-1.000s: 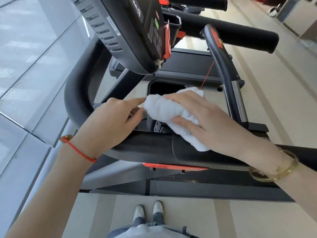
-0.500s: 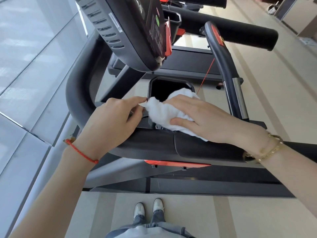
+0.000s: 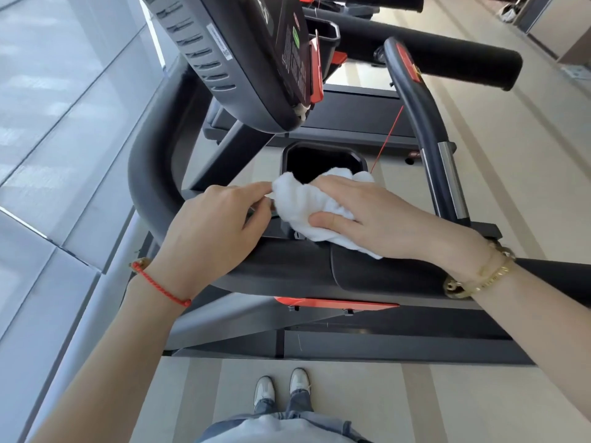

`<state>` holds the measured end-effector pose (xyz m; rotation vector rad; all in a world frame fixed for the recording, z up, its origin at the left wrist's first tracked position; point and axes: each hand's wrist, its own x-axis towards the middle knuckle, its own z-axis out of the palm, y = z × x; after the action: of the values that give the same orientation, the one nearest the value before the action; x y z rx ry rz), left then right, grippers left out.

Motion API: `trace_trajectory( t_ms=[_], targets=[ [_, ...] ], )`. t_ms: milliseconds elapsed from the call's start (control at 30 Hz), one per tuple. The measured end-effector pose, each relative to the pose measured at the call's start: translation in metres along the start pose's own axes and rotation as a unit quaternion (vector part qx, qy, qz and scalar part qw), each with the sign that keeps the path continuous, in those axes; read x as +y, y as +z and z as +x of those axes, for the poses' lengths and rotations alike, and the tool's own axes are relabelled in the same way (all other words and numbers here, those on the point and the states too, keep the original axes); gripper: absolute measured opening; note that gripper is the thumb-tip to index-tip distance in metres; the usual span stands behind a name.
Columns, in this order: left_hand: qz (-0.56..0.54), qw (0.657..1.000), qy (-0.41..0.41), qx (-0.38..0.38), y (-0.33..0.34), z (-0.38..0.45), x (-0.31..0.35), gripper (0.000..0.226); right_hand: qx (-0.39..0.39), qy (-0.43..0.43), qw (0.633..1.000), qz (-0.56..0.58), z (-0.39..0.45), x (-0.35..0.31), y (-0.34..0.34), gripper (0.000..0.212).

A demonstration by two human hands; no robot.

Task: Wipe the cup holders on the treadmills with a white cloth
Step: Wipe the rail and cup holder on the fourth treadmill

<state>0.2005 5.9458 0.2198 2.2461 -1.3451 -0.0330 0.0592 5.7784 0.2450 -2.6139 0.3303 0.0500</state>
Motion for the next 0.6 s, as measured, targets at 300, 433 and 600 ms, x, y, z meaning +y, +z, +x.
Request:
trace_trajectory(
  t_ms=[300, 433, 600],
  targets=[
    [0.0, 1.0, -0.007, 0.0, -0.001, 0.002, -0.002, 0.036, 0.031, 0.038, 0.999, -0.013, -0.012, -0.001, 0.004, 0.02],
    [-0.01, 1.0, -0.01, -0.004, -0.001, 0.003, -0.004, 0.037, 0.05, 0.039, 0.998, -0.027, -0.02, 0.001, 0.001, 0.011],
    [-0.014, 1.0, -0.009, -0.01, -0.003, 0.002, -0.005, 0.037, 0.096, 0.035, 0.993, -0.064, -0.021, -0.001, 0.002, 0.021]
  ],
)
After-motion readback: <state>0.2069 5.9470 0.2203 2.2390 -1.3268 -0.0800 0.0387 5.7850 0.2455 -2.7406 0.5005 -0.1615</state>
